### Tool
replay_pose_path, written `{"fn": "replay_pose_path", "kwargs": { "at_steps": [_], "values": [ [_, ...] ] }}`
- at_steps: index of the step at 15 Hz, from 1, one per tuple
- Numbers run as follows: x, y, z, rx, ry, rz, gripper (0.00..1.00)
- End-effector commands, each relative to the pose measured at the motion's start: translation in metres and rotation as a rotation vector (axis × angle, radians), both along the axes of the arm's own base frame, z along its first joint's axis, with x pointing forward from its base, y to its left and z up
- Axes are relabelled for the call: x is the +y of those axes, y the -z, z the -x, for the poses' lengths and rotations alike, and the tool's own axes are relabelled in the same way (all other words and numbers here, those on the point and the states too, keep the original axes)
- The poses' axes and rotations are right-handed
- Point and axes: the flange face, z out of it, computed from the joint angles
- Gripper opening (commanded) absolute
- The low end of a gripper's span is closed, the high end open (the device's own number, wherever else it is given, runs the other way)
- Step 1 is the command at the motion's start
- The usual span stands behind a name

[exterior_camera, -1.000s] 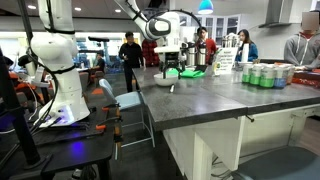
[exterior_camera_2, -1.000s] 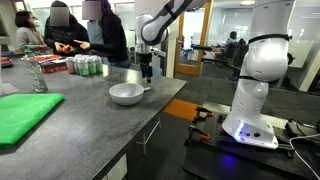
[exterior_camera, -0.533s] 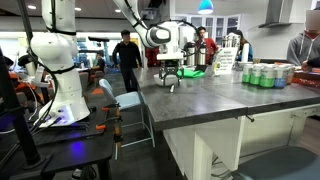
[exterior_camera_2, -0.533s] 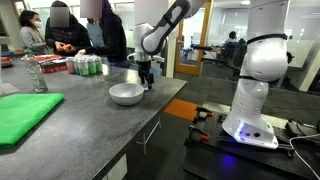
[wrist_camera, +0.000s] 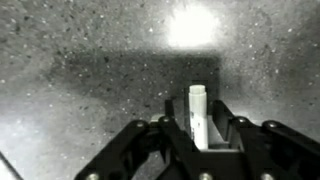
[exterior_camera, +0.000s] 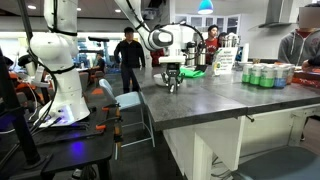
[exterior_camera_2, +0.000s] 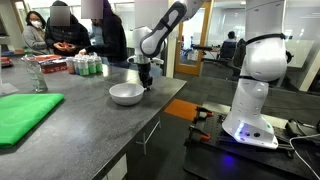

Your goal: Move the marker to the right

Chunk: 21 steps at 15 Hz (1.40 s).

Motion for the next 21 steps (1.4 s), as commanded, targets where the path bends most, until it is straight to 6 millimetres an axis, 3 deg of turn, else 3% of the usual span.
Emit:
{"fn": "replay_pose_path", "kwargs": {
  "at_steps": [1, 3, 4, 5, 9, 14, 19, 21],
  "values": [
    [-0.005, -0.003, -0.007, -0.006, 0.000, -0.030, 0.16],
    [-0.009, -0.004, -0.009, -0.008, 0.019, -0.040, 0.02],
    [-0.012, -0.005, -0.009, -0.011, 0.035, -0.042, 0.00],
    [-0.016, -0.006, -0.010, -0.017, 0.056, -0.043, 0.05],
    [-0.050, -0.018, -0.016, -0.058, 0.174, -0.023, 0.05],
    [-0.095, -0.018, -0.040, -0.074, 0.330, 0.016, 0.05],
    [-0.092, 0.008, -0.076, -0.049, 0.316, 0.051, 0.05],
    [-0.095, 0.006, -0.084, -0.034, 0.316, 0.062, 0.05]
  ]
}}
